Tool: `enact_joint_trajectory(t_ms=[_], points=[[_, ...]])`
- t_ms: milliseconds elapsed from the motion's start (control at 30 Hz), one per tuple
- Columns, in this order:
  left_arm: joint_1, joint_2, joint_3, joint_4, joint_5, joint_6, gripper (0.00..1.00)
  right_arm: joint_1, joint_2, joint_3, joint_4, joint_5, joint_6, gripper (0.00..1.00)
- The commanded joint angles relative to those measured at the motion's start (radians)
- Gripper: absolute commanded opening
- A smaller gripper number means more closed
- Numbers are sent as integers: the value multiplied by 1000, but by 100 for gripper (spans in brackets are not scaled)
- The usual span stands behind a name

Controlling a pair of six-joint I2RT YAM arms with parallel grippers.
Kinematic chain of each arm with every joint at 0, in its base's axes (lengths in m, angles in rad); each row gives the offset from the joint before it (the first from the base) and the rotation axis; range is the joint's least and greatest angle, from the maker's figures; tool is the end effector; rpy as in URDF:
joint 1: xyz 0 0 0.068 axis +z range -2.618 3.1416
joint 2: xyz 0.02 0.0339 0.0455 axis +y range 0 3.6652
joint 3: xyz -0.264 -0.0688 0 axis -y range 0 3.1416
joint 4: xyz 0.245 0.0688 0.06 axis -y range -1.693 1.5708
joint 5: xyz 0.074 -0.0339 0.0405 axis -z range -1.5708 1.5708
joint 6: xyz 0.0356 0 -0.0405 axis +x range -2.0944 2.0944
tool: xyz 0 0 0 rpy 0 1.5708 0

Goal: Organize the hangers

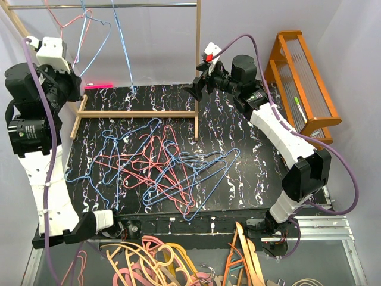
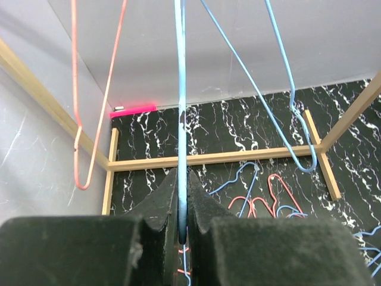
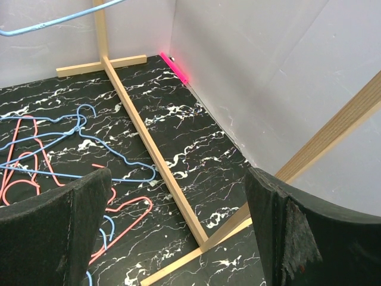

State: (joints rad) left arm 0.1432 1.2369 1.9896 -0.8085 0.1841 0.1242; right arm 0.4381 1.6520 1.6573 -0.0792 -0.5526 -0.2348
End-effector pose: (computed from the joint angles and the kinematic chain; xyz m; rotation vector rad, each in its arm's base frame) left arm 0.1792 0.0193 0.5681 0.1260 1.6211 0.0560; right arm 0.3453 0.1824 0.4302 -0.9339 1.3830 0.6073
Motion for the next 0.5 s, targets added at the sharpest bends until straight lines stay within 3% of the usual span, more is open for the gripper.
enact_joint_trajectory(t_ms=[0,233,467], points=[[7,43,7,11,44,24,0,1,-52,5,41,-4,-8,99],[8,63,-53,-4,103,28,0,2,-61,-7,38,-2,-8,99],[-26,76,-78,-47,280,11,0,2,-56,3,27,5,-20,99]])
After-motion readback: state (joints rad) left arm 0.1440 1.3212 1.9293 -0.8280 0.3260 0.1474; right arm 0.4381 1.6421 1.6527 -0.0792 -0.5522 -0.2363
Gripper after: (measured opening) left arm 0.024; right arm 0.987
